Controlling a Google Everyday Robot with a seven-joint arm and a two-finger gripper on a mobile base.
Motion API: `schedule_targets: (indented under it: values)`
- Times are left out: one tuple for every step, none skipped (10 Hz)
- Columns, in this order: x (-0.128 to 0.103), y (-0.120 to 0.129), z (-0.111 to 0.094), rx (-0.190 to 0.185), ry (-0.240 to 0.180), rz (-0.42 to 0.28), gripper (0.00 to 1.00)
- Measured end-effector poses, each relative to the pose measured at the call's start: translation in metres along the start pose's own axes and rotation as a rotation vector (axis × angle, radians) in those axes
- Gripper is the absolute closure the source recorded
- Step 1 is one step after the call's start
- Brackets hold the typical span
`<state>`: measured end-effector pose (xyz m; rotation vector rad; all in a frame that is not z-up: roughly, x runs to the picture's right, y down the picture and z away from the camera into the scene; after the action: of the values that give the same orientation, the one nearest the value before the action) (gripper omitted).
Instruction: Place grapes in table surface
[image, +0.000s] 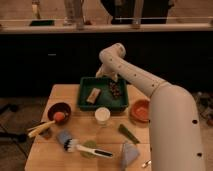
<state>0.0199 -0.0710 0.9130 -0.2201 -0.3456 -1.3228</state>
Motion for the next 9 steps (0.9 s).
schedule_targets:
  values:
    - [0.003,0.005,0.002,-0.014,-0.011,-0.004,0.20]
    - [0.001,0.001,0.004,-0.011,-0.020,-0.008,0.20]
    - [0.001,0.001,0.004,-0.010,-0.021,-0.008,0.20]
    - [0.002,0.003,0.003,-0.012,-0.020,-0.006,0.20]
    - [0.002,0.004,0.003,-0.013,-0.020,-0.005,0.20]
    - [0.002,0.002,0.004,-0.012,-0.018,-0.008,0.20]
    - [0.002,0.001,0.004,-0.009,-0.013,-0.012,0.20]
    - [0.001,0.002,0.009,0.004,0.017,-0.033,0.20]
    - [0.001,0.007,0.020,0.010,0.041,-0.046,0.20]
